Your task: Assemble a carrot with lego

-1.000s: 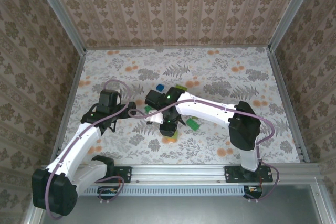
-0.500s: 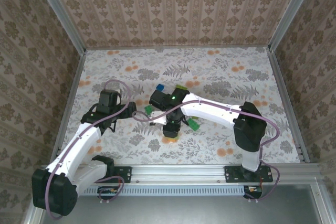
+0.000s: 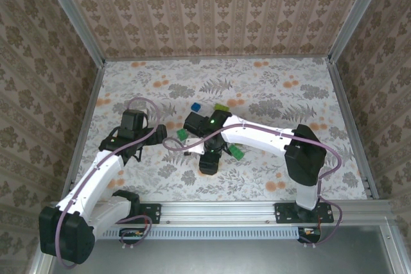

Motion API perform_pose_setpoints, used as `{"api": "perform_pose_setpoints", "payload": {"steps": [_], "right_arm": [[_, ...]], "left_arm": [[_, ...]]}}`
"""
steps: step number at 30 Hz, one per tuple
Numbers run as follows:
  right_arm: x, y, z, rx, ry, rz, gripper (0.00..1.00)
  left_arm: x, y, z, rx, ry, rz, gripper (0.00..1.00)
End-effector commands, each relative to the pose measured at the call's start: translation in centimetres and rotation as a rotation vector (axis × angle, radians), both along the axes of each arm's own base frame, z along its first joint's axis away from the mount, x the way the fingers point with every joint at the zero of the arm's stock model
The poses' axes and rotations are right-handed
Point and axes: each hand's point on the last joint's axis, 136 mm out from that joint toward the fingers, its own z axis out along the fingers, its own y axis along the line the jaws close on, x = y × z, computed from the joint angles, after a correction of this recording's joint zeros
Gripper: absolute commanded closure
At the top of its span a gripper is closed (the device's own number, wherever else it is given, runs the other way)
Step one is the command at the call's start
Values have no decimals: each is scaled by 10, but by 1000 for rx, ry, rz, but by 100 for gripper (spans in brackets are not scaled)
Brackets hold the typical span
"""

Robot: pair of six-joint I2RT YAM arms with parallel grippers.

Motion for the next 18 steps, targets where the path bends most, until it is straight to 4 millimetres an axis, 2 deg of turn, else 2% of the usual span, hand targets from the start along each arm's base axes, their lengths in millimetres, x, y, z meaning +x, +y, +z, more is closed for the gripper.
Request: {"api": "perform_pose_setpoints", "payload": {"steps": [1,7,9,12,14,16,18], "right_arm": [[5,6,31,105,-61,-13,23],[38,-4,79,208,-279,-139,20],[57,-17,100,252,-386,-254,19],[82,-56,123,279,-504,-509,18],[94,-91,123,249,-542,-724,17],[103,-137,100,176,-515,-990,17],[103,-167,80,156,-476,-1150,17]], "left_arm": [[4,-2,8,0,-26,-5,8],[5,-4,6,5,-30,-23,8],[6,-9,9,-20,-49,-44,7],[6,-21,22,-82,-119,-102,6],[2,-31,36,-138,-184,-152,6],[-3,-34,49,-175,-256,-175,6],[-7,-32,58,-185,-311,-176,5]]}}
